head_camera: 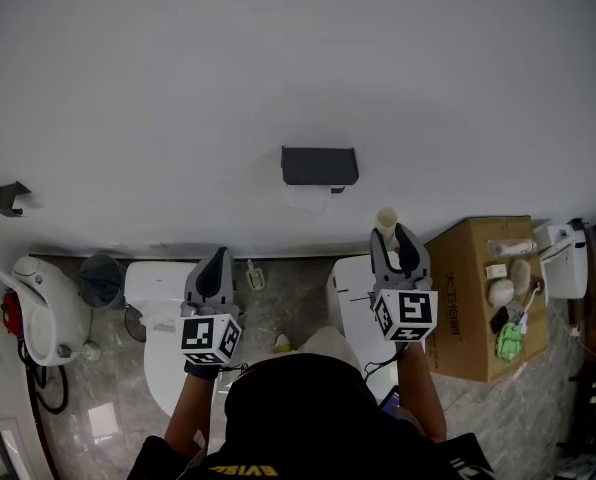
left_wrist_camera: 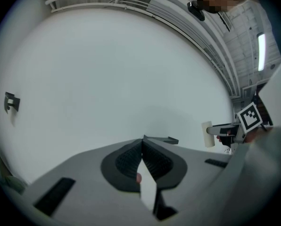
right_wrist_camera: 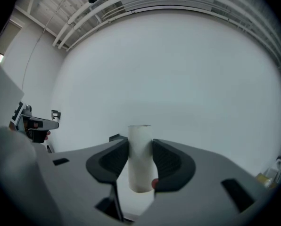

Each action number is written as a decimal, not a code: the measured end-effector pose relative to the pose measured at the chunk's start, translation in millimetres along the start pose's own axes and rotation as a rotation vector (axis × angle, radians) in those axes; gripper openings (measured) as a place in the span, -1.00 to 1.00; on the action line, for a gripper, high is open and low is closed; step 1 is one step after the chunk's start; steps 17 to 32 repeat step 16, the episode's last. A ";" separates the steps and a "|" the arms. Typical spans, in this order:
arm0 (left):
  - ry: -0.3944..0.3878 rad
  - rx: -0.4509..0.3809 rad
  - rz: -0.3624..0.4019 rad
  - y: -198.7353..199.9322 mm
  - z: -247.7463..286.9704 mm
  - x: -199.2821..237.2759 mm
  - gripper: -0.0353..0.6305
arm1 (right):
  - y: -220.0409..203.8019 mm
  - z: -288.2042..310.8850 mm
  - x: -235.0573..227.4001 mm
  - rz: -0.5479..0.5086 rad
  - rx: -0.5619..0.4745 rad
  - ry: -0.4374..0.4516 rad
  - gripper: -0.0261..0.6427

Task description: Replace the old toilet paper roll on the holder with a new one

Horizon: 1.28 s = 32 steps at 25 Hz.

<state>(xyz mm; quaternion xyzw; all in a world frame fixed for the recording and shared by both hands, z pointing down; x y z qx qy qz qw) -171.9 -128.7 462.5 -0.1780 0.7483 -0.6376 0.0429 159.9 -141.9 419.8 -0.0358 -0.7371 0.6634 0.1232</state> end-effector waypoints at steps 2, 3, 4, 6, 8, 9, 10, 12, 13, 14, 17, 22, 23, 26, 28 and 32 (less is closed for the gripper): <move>0.011 0.006 0.003 -0.8 -2.7 4.5 -0.86 | 1.3 2.4 4.8 0.004 -0.007 0.020 -0.44; 0.016 0.009 0.005 -1.3 -3.3 6.6 -0.86 | 1.8 3.2 6.4 0.005 -0.009 0.028 -0.44; 0.020 0.011 0.007 -1.8 -3.7 8.3 -0.86 | 2.1 3.6 7.2 0.005 -0.012 0.030 -0.44; 0.025 0.015 0.007 -2.8 -4.4 10.1 -0.86 | 2.8 3.4 6.8 0.003 -0.015 0.027 -0.44; 0.024 0.021 0.006 -4.2 -4.2 9.7 -0.86 | 3.9 3.0 4.9 0.005 -0.017 0.021 -0.44; 0.022 0.024 0.006 -5.3 -3.8 9.0 -0.86 | 4.3 2.7 3.9 0.006 -0.018 0.018 -0.43; 0.019 0.026 0.007 -6.5 -3.4 7.9 -0.86 | 4.5 2.3 3.0 0.007 -0.020 0.014 -0.43; 0.015 0.029 0.011 -8.4 -2.9 5.3 -0.86 | 4.6 1.1 1.6 0.008 -0.022 0.011 -0.43; 0.014 0.030 0.014 -9.1 -3.1 3.7 -0.86 | 4.5 0.2 0.9 0.008 -0.021 0.010 -0.43; 0.014 0.032 0.018 -9.5 -3.8 2.2 -0.86 | 4.2 -1.1 0.4 0.008 -0.019 0.010 -0.43; 0.015 0.034 0.028 -10.1 -5.9 -0.7 -0.86 | 3.4 -4.1 -0.4 0.009 -0.013 0.010 -0.43; 0.015 0.034 0.028 -10.1 -5.9 -0.7 -0.86 | 3.4 -4.1 -0.4 0.009 -0.013 0.010 -0.43; 0.015 0.034 0.028 -10.1 -5.9 -0.7 -0.86 | 3.4 -4.1 -0.4 0.009 -0.013 0.010 -0.43; 0.015 0.034 0.028 -10.1 -5.9 -0.7 -0.86 | 3.4 -4.1 -0.4 0.009 -0.013 0.010 -0.43; 0.015 0.034 0.028 -10.1 -5.9 -0.7 -0.86 | 3.4 -4.1 -0.4 0.009 -0.013 0.010 -0.43; 0.015 0.034 0.028 -10.1 -5.9 -0.7 -0.86 | 3.4 -4.1 -0.4 0.009 -0.013 0.010 -0.43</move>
Point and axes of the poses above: the fingertips, and each gripper's own axes: z forward along the fingers, x to its left, y out of its top, the point moved 7 cm from there along -z, backward along the fingers, and after that the axes turned 13 degrees about -x, right-handed, at the moved point
